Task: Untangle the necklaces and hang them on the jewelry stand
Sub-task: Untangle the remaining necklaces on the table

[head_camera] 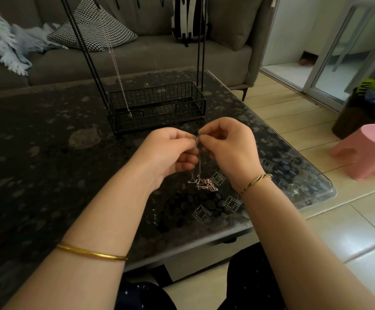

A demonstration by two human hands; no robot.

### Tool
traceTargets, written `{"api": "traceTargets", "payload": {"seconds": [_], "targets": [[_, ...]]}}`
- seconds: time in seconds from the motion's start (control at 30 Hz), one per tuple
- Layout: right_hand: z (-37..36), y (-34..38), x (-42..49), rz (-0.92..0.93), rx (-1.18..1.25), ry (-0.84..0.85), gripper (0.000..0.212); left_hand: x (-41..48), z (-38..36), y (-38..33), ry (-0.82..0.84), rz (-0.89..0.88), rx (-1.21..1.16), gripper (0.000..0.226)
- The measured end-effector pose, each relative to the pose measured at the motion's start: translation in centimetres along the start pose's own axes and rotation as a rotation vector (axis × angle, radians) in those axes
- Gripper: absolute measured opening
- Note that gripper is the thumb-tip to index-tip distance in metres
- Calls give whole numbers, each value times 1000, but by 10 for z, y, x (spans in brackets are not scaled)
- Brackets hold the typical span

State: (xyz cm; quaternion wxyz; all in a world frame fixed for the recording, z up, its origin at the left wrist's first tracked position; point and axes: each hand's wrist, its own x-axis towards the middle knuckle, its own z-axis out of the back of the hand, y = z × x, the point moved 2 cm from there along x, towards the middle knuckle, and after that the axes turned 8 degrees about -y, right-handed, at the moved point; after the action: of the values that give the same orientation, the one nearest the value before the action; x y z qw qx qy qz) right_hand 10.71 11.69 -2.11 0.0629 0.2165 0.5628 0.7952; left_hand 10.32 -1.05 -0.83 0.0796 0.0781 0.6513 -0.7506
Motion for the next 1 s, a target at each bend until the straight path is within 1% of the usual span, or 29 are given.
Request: {"api": "traceTargets", "payload": {"seconds": [0.1,0.2,0.27,0.33,0.37,0.4,0.47,0.53,0.63,0.7,0.83,0.93,1.0], "targets": [[-1,2,-1,39,-9,-7,24,-1,-1,0,21,19,-19,10],[-2,2,0,9,31,23,22,0,-1,1,13,-9,35,10],[-5,1,0,-97,90,110,18,2,0,2,-41,-58,92,11],[-9,0,-2,-236,141,273,20,3,2,1,-114,-126,123,11],[-10,1,-4,-265,149,331,18,2,3,0,-149,-163,127,11],[-11,1,-5,-258,137,345,17,2,5,-1,-184,-197,130,11],[-8,1,-4,-194,66,268,13,2,7,-3,-244,-233,108,12],[-4,-1,-1,-133,-31,168,12,3,9,-4,-267,-231,56,12],[0,-6,3,-154,-79,97,16,3,11,-4,-283,-243,47,9],[1,-10,4,-213,-38,64,14,3,13,-5,-312,-296,109,8],[4,-15,6,-302,72,-5,12,2,13,-4,-352,-405,233,16],[3,-15,6,-369,186,-44,12,2,10,-3,-353,-438,347,14],[2,-14,5,-445,295,-53,10,3,8,0,-317,-429,412,12]]}}
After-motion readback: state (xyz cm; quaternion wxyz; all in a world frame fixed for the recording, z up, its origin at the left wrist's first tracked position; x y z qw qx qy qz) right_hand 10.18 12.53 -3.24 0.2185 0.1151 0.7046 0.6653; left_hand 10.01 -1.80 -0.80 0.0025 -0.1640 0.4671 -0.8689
